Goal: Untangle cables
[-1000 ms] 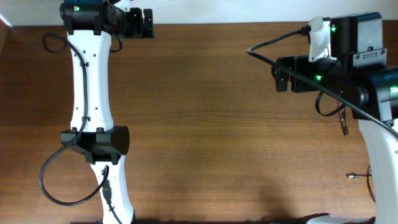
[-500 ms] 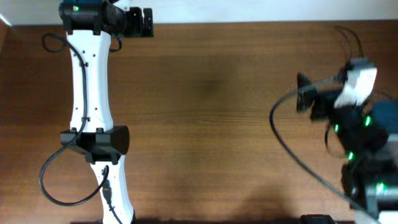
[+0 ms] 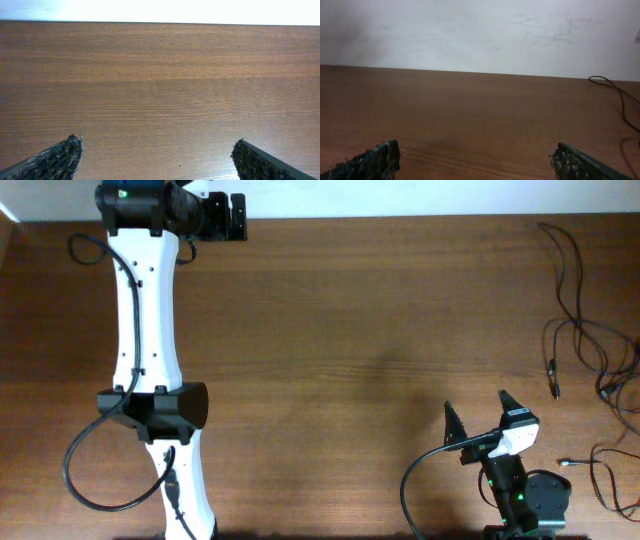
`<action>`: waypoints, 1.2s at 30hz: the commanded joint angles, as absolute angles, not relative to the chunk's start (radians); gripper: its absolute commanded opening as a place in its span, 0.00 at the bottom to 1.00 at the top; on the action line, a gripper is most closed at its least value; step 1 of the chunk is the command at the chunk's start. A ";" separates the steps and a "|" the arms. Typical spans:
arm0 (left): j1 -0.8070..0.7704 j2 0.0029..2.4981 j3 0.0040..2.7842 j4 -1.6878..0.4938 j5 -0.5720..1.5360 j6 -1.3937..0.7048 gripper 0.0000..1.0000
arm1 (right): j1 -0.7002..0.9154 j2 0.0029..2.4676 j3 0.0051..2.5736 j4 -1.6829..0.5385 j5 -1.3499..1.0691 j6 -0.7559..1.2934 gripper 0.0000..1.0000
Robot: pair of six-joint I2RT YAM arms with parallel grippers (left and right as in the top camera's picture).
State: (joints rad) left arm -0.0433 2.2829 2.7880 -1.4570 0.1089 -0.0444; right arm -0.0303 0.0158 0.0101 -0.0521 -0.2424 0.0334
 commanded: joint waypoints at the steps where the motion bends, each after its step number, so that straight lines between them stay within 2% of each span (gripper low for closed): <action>1: -0.043 2.266 2.798 -1.456 0.116 -0.029 0.99 | -0.033 0.007 0.006 -0.056 -0.259 0.049 0.99; 8: -0.043 2.266 2.798 -1.453 0.103 -0.017 0.99 | -0.033 0.007 0.006 -0.056 -0.259 0.049 0.99; 9: -0.044 2.265 2.798 -1.449 -0.033 0.016 0.99 | -0.033 0.007 0.006 -0.056 -0.258 0.049 0.99; 12: -0.056 2.149 2.713 -1.438 -0.045 0.016 1.00 | -0.033 0.007 0.006 -0.056 -0.259 0.049 0.99; 15: -0.056 1.682 1.943 -0.920 -0.046 0.017 0.99 | -0.033 0.007 0.006 -0.056 -0.259 0.049 0.99; 18: -0.056 1.302 1.315 -0.537 -0.045 0.085 0.99 | -0.033 0.007 0.006 -0.056 -0.259 0.049 0.99; 20: -0.056 1.106 1.005 -0.297 -0.042 0.085 0.99 | -0.033 0.007 0.006 -0.056 -0.259 0.049 0.99; 21: -0.055 0.937 0.769 -0.090 -0.041 0.111 0.99 | -0.033 0.007 0.006 -0.056 -0.259 0.049 0.99; 22: -0.055 0.776 0.577 0.018 -0.042 0.130 0.99 | -0.033 0.007 0.006 -0.056 -0.259 0.049 0.99; 25: -0.041 0.384 0.234 0.067 -0.042 0.197 0.99 | -0.033 0.007 0.006 -0.056 -0.259 0.049 0.99; 27: -0.025 0.227 0.107 0.067 -0.042 0.197 0.99 | -0.033 0.007 0.006 -0.056 -0.259 0.049 0.99; 29: -0.020 0.130 0.029 0.067 -0.043 0.200 0.99 | -0.033 0.007 0.006 -0.056 -0.259 0.049 0.99; 32: -0.020 0.058 0.009 -0.083 -0.039 0.200 0.99 | -0.033 0.007 0.006 -0.056 -0.259 0.049 0.99; 36: -0.021 0.005 0.009 -0.083 -0.022 0.200 0.99 | -0.033 0.007 0.006 -0.056 -0.258 0.049 0.99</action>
State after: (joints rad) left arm -0.0257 0.0147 0.0128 -0.0792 -0.0338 0.1871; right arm -0.0303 0.0147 0.0109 -0.0521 -0.2531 0.0486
